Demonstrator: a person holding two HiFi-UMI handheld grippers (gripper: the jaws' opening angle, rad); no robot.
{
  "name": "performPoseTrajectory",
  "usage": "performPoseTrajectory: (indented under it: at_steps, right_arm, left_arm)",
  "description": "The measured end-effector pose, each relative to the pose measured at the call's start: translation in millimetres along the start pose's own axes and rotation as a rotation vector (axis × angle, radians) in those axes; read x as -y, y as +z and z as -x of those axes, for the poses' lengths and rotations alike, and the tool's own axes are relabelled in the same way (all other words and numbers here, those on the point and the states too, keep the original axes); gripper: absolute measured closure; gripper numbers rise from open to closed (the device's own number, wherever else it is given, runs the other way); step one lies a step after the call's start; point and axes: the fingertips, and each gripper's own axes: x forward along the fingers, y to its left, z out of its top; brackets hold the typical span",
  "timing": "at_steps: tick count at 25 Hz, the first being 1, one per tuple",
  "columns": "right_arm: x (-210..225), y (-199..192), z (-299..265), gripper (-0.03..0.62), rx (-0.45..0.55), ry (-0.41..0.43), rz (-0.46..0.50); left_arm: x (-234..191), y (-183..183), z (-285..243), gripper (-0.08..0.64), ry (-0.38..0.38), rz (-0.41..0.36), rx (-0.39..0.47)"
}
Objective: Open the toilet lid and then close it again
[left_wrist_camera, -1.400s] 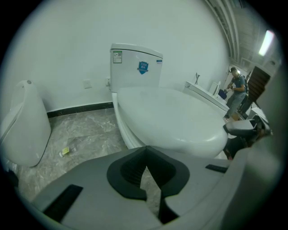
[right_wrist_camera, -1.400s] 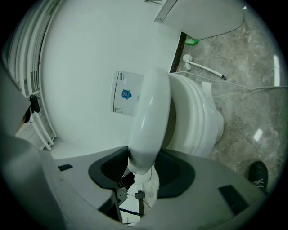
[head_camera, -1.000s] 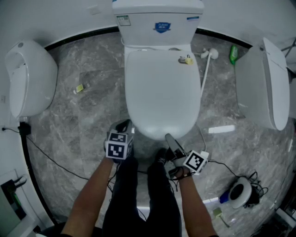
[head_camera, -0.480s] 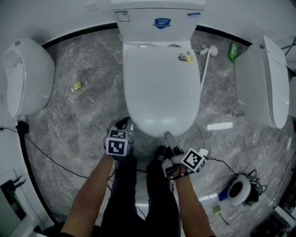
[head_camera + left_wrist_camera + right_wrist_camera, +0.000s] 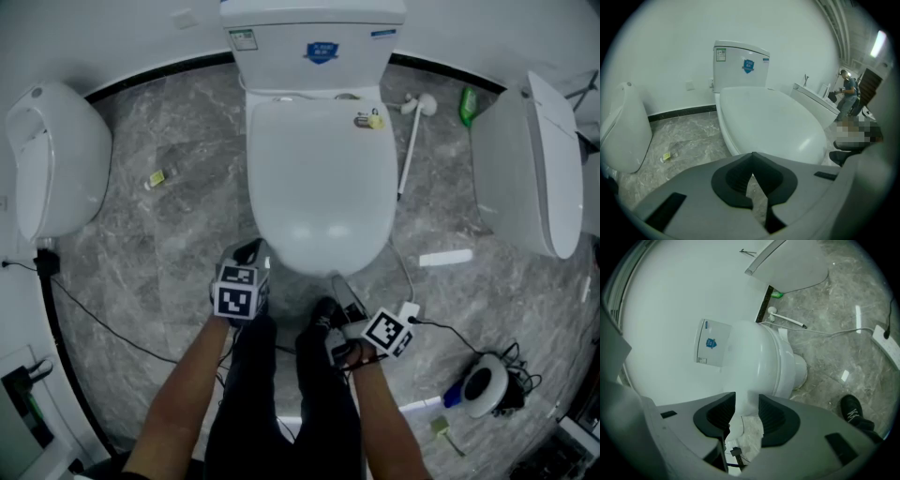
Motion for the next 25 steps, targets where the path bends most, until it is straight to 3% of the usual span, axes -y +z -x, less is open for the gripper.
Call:
performPoseTrajectory:
  at_steps: [3,8,13,16,19,23,25]
  right_arm:
    - [-14,6,15,0.468,-0.013,-0.014,0.116]
    - [-64,25,43,0.578,-0.004,0.027,0.439]
    - [-154,41,81,0.584,0.073,0.115,0.689]
    - [-205,48,104,0.584,0.140,0.142,0.837]
    - [-244,48,130,0.584,0.206,0.149,0.919]
    - [-300,32,173,0.586,0.295,0.282,0.948]
    - [-321,18,195,0.586,0.330,0.292,0.977]
  left_arm:
    - [16,7,18,0.554,-0.004,-0.005,0.026]
    - [58,30,67,0.554,-0.037,-0.002,0.104]
    - [100,78,138,0.555,-0.167,0.085,0.236]
    - [122,111,176,0.554,-0.222,0.026,0.297]
    - [139,139,216,0.554,-0.261,-0.040,0.355]
    - [157,166,272,0.554,-0.321,-0.091,0.447]
    - [161,172,303,0.554,-0.333,-0.111,0.493]
